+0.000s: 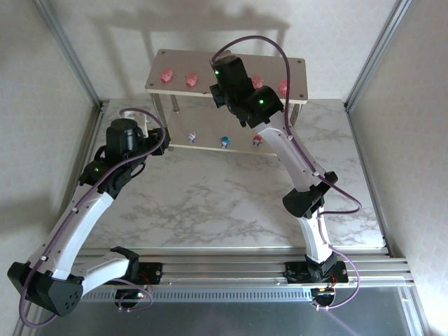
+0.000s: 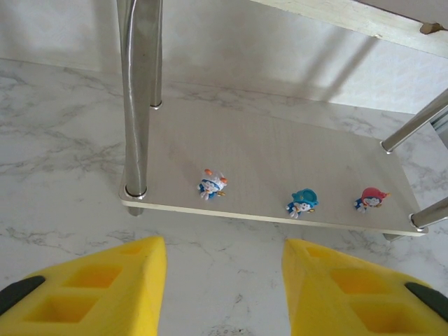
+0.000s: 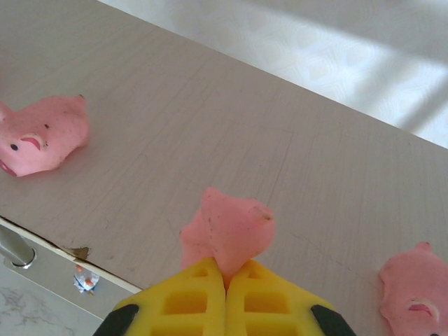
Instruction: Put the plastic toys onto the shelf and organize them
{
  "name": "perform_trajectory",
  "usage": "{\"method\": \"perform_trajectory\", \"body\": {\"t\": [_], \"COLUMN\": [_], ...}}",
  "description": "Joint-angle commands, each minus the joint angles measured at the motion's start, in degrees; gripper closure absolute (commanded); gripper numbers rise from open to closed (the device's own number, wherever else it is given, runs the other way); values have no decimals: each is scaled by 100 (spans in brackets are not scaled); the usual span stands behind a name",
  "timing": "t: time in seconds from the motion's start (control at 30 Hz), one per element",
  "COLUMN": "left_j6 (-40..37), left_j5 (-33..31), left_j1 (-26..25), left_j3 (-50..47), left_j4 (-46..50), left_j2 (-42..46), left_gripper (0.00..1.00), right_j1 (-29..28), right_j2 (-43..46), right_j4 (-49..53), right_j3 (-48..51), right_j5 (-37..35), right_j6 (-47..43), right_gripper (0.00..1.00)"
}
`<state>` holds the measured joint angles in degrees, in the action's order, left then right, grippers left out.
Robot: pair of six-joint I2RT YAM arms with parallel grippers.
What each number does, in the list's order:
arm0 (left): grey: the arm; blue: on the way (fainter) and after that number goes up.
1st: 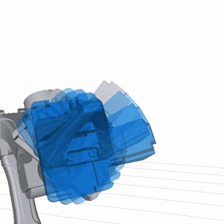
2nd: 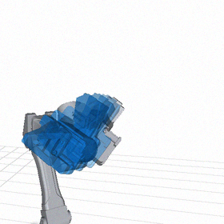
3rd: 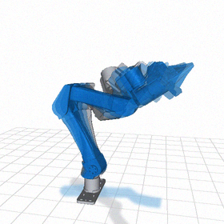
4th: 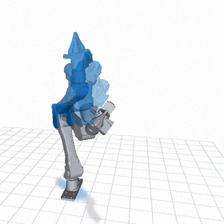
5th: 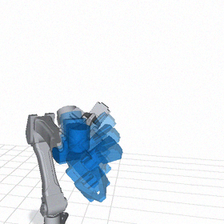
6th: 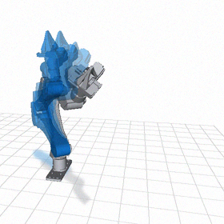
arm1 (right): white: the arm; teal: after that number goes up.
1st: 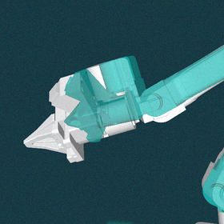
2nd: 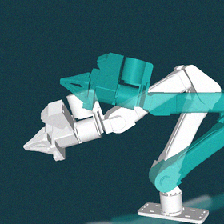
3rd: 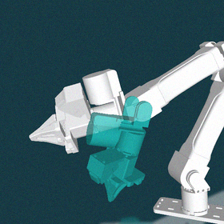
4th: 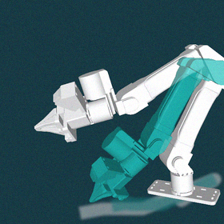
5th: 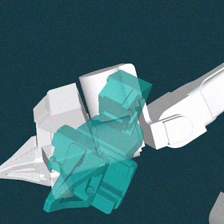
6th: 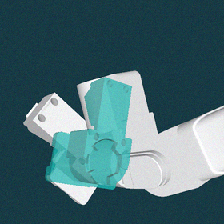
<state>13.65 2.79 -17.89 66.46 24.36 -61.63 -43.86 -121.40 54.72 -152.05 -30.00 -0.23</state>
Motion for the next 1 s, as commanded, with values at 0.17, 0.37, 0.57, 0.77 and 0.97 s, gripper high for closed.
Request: {"method": "perform_trajectory", "body": {"t": [0.17,0.37,0.57,0.77,0.97], "left_j6": [-91,-99,-108,-108,-126], "left_j5": [176,229,250,284,315], "left_j1": [128,177,223,267,318], "left_j3": [-58,-76,-89,-108,-116], "left_j4": [-3,-21,-19,-52,-50], "left_j2": [-25,-56,-84,-115,-122], "left_gripper": [52,52,51,51,51], "right_j1": [70,84,75,79,79], "right_j2": [-156,-273,-335,-355,-346], "right_j4": [92,129,152,133,-9], "right_j3": [-211,-220,-237,-238,-238], "right_j5": [-6,60,148,200,292], "right_j6": [103,172,225,278,319], "right_gripper": [100,100,100,91,82]}}
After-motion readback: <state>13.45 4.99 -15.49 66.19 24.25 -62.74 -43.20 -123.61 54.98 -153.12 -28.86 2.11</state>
